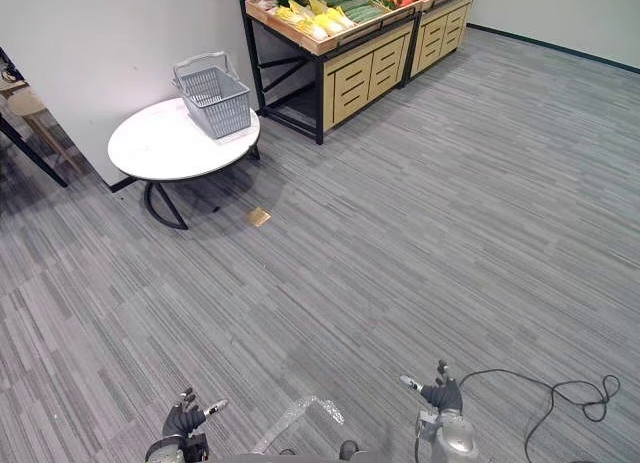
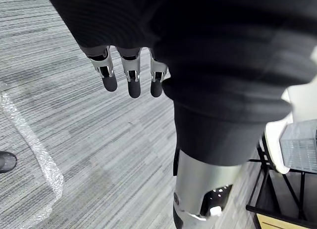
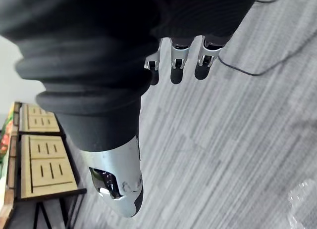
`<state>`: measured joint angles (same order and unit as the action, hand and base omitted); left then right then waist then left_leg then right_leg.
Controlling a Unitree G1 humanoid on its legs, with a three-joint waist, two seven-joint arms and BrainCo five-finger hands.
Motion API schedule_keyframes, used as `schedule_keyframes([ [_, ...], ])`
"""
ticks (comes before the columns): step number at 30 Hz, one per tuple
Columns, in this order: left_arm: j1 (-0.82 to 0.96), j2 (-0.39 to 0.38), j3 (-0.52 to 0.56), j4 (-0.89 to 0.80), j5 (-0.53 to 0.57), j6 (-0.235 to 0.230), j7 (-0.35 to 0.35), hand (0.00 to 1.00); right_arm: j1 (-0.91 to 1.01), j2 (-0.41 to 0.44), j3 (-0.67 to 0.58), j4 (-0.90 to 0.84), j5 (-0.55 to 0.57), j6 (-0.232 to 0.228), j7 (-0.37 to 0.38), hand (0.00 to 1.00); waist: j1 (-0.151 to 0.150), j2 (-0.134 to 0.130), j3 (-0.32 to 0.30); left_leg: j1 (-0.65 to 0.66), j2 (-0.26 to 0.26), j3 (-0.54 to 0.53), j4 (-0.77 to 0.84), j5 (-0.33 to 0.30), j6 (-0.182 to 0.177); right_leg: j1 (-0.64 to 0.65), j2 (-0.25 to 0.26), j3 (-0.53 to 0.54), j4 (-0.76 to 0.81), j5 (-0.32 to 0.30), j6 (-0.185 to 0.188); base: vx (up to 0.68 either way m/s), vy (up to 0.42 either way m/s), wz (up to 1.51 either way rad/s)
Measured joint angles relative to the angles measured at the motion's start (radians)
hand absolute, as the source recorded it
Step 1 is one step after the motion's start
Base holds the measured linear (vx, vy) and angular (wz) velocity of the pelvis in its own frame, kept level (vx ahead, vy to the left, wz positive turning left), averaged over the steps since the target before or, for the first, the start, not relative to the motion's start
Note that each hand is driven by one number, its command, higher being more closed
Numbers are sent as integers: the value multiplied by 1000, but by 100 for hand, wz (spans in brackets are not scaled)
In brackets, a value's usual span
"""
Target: Pick vegetable in the basket
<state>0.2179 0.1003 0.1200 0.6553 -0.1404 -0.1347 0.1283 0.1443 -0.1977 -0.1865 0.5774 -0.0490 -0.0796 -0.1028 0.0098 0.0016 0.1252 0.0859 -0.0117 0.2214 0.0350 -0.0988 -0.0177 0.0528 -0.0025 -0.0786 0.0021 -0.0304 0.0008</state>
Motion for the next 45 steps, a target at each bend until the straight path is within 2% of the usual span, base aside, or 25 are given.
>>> schedule_keyframes([
  [3,0,15,-1,-34,19,-7,-7,0,-5,-18,4,-18,-52,-12,1,0,-4,9,6,2,-3,-2,0,0,0,7,-2,0,-9,3,2,26,4,-2],
  [6,2,31,-2,-60,27,-10,-15,0,-10,-28,25,-19,-90,-21,0,0,-23,9,7,7,-6,-14,0,0,0,21,-4,-3,-23,3,2,9,-1,8],
  [17,24,20,9,-93,18,-7,12,0,-12,-17,28,-19,-35,-20,-22,0,-22,18,33,-30,-3,-20,5,-3,3,-10,-1,0,-42,27,6,-40,-7,0],
  [20,25,17,12,-94,0,-6,27,0,-21,4,25,-19,-9,-19,-31,0,-19,11,39,-66,5,-11,45,-25,8,-26,2,4,-40,27,6,2,-2,-6],
  [23,20,-11,35,-99,-12,-5,29,0,-38,23,19,-19,26,-13,-48,0,6,13,45,-127,23,5,136,-85,13,-73,8,25,2,-1,24,48,17,-21],
  [25,26,-23,37,-122,-28,0,29,0,-41,34,10,-19,40,1,-50,0,6,12,52,-157,31,8,204,-144,25,-137,3,25,145,-88,37,92,58,-3],
  [27,32,-20,37,-160,-48,1,46,0,-34,58,0,-29,48,15,-55,0,7,-3,67,-161,25,5,258,-205,33,-224,-19,20,388,-178,53,131,96,1],
  [28,33,-19,36,-166,-48,1,51,0,-29,64,1,-42,50,18,-57,0,7,-2,71,-156,25,-1,265,-217,36,-252,-23,19,462,-183,59,186,109,12],
  [29,40,-15,34,-189,-48,1,54,0,-12,80,1,-82,51,19,-62,0,1,-5,80,-126,20,-15,266,-236,44,-312,-36,12,627,-181,58,214,82,23],
  [30,37,-12,30,-200,-48,1,55,0,3,88,2,-108,51,19,-68,0,0,-10,87,-108,12,-30,265,-248,54,-345,-42,8,711,-187,63,340,79,37],
  [31,38,-7,24,-218,-48,1,61,0,28,97,2,-143,51,19,-70,0,-3,-12,95,-66,4,-42,258,-268,54,-377,-49,3,804,-214,66,389,43,40],
  [34,26,-7,18,-222,-48,1,73,0,33,98,2,-201,51,18,-69,0,-19,-9,97,24,11,-88,213,-295,45,-464,-51,-47,775,-269,55,465,-7,45],
  [36,2,-14,18,-219,-48,1,74,0,-2,84,1,-216,51,12,-69,0,-36,23,116,76,50,-114,166,-293,42,-550,-24,-85,651,-240,36,579,-72,52],
  [37,-18,-18,17,-210,-47,1,74,0,-18,71,1,-217,51,11,-68,0,-49,32,129,106,64,-140,164,-292,41,-593,1,-87,534,-161,38,807,-119,51],
  [38,-20,-16,17,-205,-46,1,74,0,-13,66,1,-224,51,11,-69,0,-53,22,124,141,61,-157,168,-295,34,-599,8,-74,378,-36,24,685,-100,48],
  [39,-19,-16,17,-199,-46,1,74,0,-5,63,2,-232,51,11,-69,0,-53,21,122,149,59,-166,174,-299,25,-595,10,-67,346,19,5,757,-131,34],
  [40,-41,-37,17,-159,-46,1,75,0,-3,37,7,-247,49,14,-68,0,-48,76,133,187,95,-196,234,-298,-15,-589,35,-79,423,111,-80,601,-88,30],
  [41,-52,-42,18,-155,-45,2,71,0,-18,41,19,-258,47,17,-66,0,-54,79,134,141,108,-200,343,-205,-119,-576,16,-88,472,39,-107,904,-169,37],
  [42,-56,-55,20,-158,-45,1,70,0,-12,38,26,-274,47,19,-65,0,-60,79,135,111,96,-201,423,-134,-120,-550,13,-94,478,11,-110,881,-179,44],
  [43,-47,-85,29,-169,-46,0,71,0,8,34,47,-313,42,18,-61,0,-54,80,140,39,109,-192,628,82,-139,-447,6,-101,450,-37,-106,887,-216,53],
  [44,-38,-99,24,-175,-46,-5,66,0,21,47,53,-340,38,12,-56,0,-49,75,148,-55,168,-172,865,104,-142,-328,14,-116,383,-61,-105,715,-166,48],
  [45,-38,-99,22,-177,-46,-5,66,0,19,60,62,-352,37,11,-55,0,-44,83,148,-105,206,-138,969,81,-120,-270,25,-119,346,-62,-105,653,-156,36],
])
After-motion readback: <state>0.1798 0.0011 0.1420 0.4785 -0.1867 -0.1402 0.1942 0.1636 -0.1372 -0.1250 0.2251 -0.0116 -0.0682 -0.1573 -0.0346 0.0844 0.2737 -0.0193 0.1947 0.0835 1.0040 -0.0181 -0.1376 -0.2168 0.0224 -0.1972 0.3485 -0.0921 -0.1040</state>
